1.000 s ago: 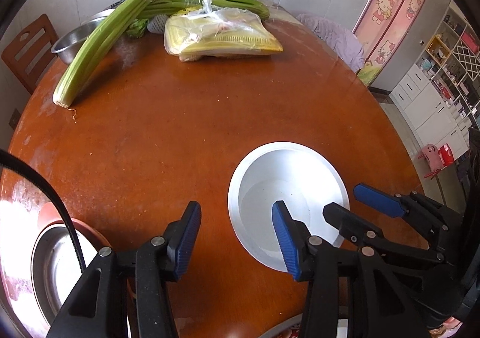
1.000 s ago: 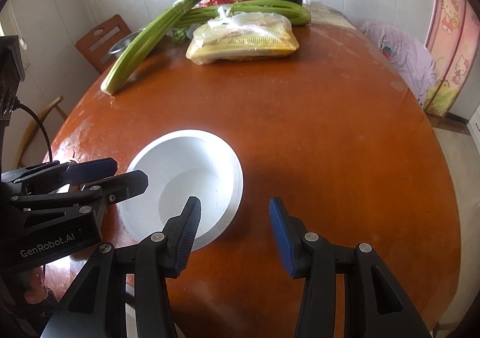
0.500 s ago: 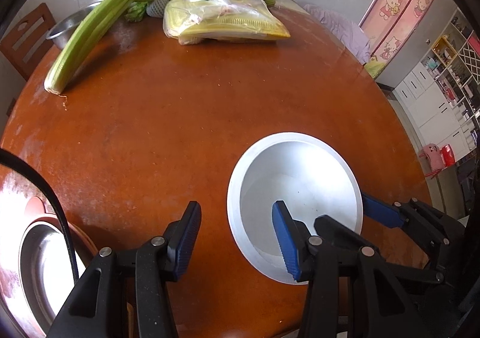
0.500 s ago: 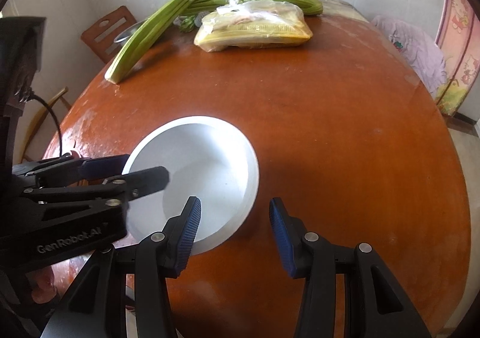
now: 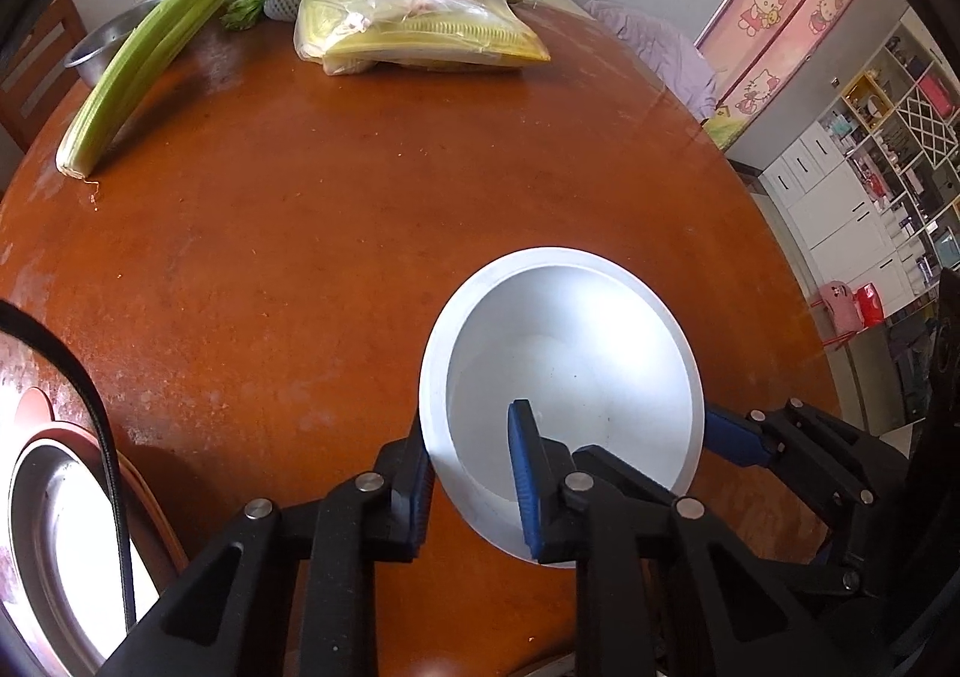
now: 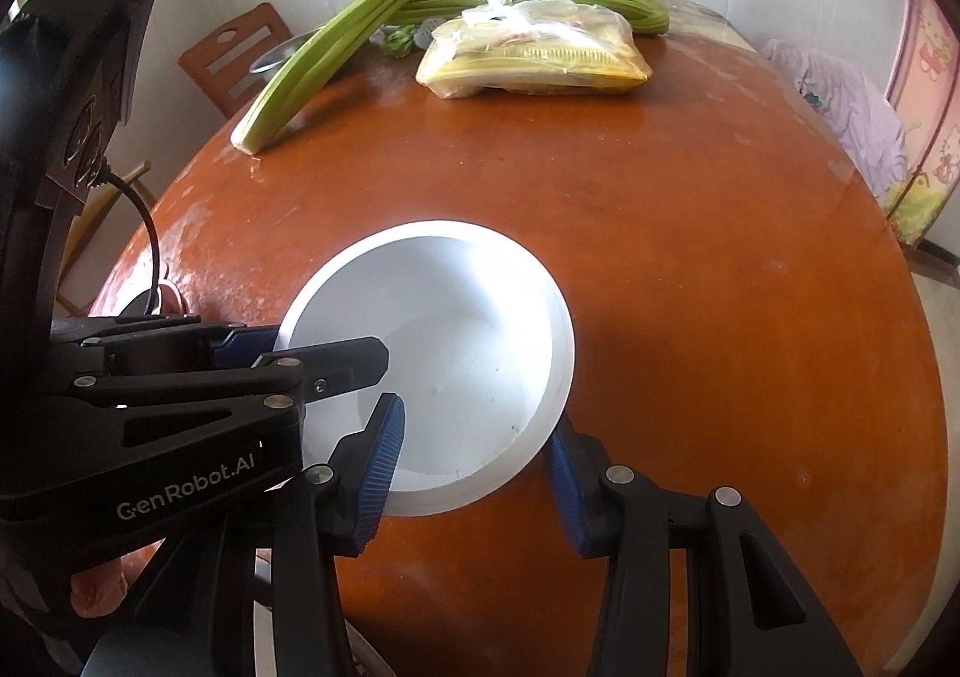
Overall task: Organize plates and bowls
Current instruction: 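Lift and carry the white bowl over the steel bowl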
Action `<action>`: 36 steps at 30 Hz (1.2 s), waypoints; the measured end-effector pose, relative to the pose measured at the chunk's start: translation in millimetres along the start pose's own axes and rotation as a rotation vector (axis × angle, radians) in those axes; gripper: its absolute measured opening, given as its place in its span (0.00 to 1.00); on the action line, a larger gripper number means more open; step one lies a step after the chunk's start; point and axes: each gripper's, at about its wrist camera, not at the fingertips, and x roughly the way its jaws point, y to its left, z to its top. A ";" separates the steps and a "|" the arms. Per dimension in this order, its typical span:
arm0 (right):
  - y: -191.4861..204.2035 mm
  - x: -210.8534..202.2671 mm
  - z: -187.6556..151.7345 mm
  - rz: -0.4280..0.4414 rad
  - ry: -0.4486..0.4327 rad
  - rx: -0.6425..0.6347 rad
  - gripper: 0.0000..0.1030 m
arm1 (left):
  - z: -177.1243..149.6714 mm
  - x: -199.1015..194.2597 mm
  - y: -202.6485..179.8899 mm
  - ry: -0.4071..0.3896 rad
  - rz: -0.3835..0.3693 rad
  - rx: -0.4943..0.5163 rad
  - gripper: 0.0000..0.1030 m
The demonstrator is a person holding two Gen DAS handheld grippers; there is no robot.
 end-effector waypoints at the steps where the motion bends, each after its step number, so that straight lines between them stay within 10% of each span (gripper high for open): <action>1: 0.1 -0.9 -0.2 0.000 -0.002 0.000 0.46 | 0.0 -1.4 -0.6 -0.004 0.002 0.002 0.23; 36: 41.1 -91.5 -34.4 -0.006 -0.162 -0.048 0.47 | -45.1 -97.6 -24.2 -0.176 0.006 0.049 0.23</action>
